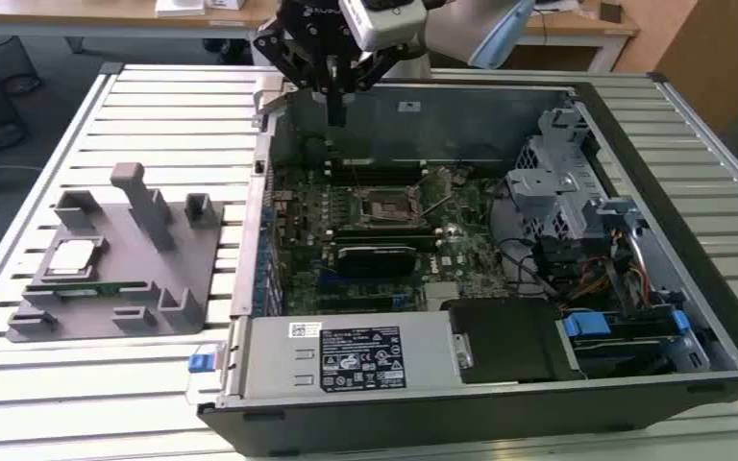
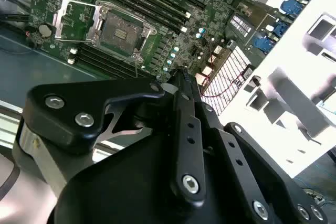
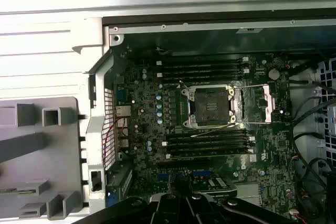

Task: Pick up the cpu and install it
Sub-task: 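Reach for the cpu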

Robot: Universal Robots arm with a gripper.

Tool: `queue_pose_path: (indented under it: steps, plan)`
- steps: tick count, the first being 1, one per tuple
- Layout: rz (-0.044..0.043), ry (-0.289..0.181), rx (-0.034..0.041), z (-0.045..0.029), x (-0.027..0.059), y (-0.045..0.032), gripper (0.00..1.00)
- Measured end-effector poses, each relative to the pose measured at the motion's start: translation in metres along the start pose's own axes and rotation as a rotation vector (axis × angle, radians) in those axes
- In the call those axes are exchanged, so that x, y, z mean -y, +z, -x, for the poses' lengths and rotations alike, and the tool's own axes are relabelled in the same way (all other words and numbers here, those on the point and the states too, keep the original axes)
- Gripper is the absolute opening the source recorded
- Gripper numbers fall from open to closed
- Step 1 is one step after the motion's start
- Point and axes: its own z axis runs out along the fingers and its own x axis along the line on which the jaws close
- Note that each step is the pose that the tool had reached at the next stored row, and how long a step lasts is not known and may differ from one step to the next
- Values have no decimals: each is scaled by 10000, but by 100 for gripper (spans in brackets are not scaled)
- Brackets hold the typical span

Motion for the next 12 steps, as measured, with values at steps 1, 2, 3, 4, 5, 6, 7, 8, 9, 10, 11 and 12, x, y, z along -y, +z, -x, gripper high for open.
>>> queue_pose_path:
  steps: [1,2,3,4,5,6,7,8,9,10,11,12]
  plan:
    - [0,0,0,0,0,0,11]
    - [8,1,-1,0,0,0,11]
    - [15,0,-1,-2,0,0,11]
    - [19,1,-1,-3,0,0,11]
    - [21,1,-2,-5,0,0,11]
    - [25,1,-2,-7,0,0,11]
    - [28,2,-2,-10,1,0,11]
    - [32,2,-2,-13,1,0,11]
    - [34,3,-3,-18,1,-1,11]
    - [37,2,-3,-20,1,-1,11]
    - [41,1,-3,-22,2,-1,11]
    - [44,1,-4,-26,2,-1,11]
